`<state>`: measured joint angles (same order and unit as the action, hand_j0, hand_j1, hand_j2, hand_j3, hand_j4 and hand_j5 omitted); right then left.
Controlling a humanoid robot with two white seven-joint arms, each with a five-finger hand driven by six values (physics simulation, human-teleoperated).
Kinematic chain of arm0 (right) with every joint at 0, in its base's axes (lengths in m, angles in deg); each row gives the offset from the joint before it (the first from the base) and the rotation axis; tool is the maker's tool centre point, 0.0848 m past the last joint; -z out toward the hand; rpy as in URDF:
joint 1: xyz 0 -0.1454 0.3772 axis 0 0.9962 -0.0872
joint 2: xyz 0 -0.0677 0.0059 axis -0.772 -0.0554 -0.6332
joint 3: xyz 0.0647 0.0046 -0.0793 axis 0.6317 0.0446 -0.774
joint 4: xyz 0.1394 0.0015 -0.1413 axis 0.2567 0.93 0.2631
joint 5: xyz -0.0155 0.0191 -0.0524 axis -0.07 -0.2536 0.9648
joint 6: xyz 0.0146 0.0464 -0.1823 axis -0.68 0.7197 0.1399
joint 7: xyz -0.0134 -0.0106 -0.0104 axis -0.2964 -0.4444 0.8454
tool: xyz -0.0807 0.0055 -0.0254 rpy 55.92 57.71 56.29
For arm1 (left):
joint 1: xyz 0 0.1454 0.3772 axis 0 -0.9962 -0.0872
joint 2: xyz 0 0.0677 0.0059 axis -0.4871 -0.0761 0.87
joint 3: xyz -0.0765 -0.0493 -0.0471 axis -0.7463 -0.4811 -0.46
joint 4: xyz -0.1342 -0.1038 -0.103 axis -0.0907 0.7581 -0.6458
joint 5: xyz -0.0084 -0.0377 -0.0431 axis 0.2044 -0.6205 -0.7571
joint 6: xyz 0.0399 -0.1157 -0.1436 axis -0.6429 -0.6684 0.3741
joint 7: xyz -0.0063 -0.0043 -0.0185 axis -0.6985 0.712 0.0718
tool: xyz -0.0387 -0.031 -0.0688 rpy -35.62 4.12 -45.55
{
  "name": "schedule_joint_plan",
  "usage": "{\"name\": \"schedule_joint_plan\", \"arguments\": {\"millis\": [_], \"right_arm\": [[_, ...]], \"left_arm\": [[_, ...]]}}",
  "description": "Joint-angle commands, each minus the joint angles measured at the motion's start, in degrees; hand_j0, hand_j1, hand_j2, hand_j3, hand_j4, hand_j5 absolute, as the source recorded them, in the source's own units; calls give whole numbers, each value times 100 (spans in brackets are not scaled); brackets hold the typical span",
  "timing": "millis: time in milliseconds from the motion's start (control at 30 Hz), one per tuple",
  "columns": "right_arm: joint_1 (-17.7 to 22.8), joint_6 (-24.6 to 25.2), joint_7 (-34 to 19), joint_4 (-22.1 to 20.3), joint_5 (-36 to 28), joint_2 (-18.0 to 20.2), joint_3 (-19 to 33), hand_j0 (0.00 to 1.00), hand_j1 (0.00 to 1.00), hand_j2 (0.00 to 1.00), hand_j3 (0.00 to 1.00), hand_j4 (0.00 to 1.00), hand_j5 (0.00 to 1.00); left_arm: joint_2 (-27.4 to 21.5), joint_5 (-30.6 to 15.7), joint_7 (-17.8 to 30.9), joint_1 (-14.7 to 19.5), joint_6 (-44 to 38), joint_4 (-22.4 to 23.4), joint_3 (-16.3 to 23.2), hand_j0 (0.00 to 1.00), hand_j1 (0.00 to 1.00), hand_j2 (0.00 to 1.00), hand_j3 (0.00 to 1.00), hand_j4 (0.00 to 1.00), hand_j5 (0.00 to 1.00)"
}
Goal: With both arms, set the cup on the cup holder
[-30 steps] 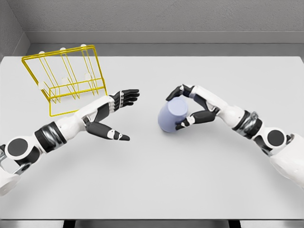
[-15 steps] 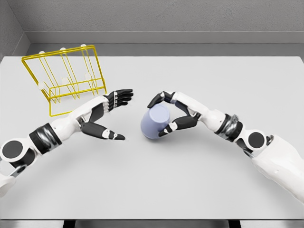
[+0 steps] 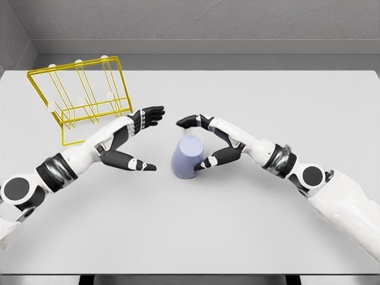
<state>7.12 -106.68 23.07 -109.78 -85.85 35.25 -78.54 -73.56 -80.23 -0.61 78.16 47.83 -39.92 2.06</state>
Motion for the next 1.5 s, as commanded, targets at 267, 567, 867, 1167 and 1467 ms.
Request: {"name": "schedule_joint_plan", "arguments": {"millis": [267,567,867,1167,1467], "right_arm": [[-123,5,18,-35,-25,193,85,100,100,100,100,100,100],[-237,5,-26,-35,520,1599,726,100,100,100,100,100,100],[-589,5,-1733,97,2049,1740,2133,100,100,100,100,100,100],[-606,5,-1733,149,2744,1661,2713,100,100,100,100,100,100],[-589,5,-1733,264,2849,1749,2652,100,100,100,100,100,100]], "left_arm": [[166,20,-33,-97,-12,187,-264,100,100,100,100,100,100],[447,362,-6,-255,6,161,-212,100,100,100,100,100,100],[615,468,-42,-369,-82,275,-264,100,100,100,100,100,100],[746,477,-42,-527,506,495,-352,100,100,100,100,100,100],[1063,705,-41,-598,507,644,-282,100,100,100,100,100,100]]}}
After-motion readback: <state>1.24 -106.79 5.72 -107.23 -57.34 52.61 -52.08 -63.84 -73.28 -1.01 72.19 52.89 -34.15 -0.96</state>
